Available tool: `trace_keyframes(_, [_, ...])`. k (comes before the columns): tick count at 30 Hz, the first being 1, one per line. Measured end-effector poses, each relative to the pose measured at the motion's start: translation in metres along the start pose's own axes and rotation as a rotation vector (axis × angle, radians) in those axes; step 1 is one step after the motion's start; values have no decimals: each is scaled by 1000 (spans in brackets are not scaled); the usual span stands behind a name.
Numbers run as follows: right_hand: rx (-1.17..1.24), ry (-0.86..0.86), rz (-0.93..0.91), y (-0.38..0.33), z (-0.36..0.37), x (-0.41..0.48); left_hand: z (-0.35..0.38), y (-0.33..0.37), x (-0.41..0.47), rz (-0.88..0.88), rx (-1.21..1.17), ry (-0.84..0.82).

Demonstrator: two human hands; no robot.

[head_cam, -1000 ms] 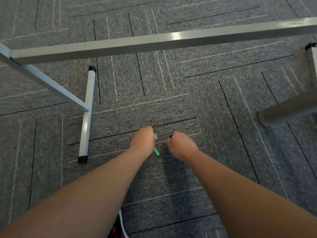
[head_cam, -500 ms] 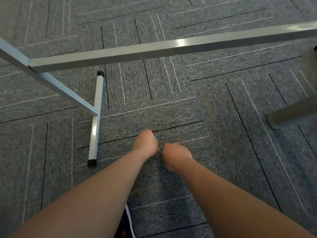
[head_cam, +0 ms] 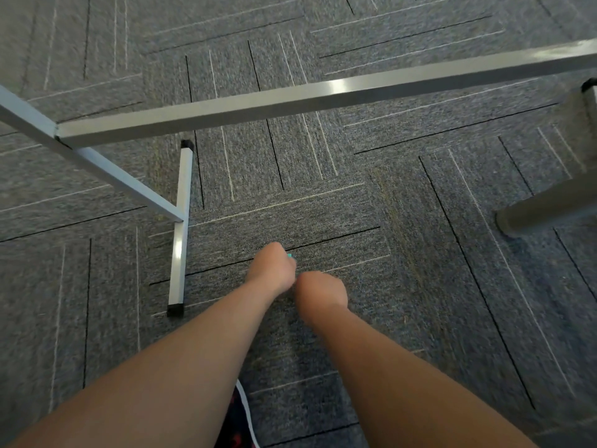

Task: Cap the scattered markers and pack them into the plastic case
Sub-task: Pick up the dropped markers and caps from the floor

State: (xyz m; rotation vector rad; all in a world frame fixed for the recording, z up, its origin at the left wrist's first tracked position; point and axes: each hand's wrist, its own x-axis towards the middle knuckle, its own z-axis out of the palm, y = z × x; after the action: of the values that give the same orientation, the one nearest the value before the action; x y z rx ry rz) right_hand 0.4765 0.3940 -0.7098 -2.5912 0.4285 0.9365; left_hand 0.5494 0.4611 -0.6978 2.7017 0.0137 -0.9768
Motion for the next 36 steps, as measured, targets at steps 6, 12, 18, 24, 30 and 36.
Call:
trace_keyframes(6, [392,95,164,22,-32,-1,-9,27,-17,0,-51,46])
trace_keyframes(12, [685,248,196,47,-101,-49,-43,73,-66,52,-305,80])
trace_keyframes(18, [741,483,197,63,-223,-175,-126,142,-179,206,-559,69])
trace_keyframes(24, [704,744,132,67,-335,-361,-212,196,-344,447,-714,96])
trace_keyframes(30, [692,960,64,76,-373,-547,-254,227,-521,696,-830,126])
trace_keyframes(36, [676,1134,74,107,-363,-711,-245,250,-656,907,-880,14])
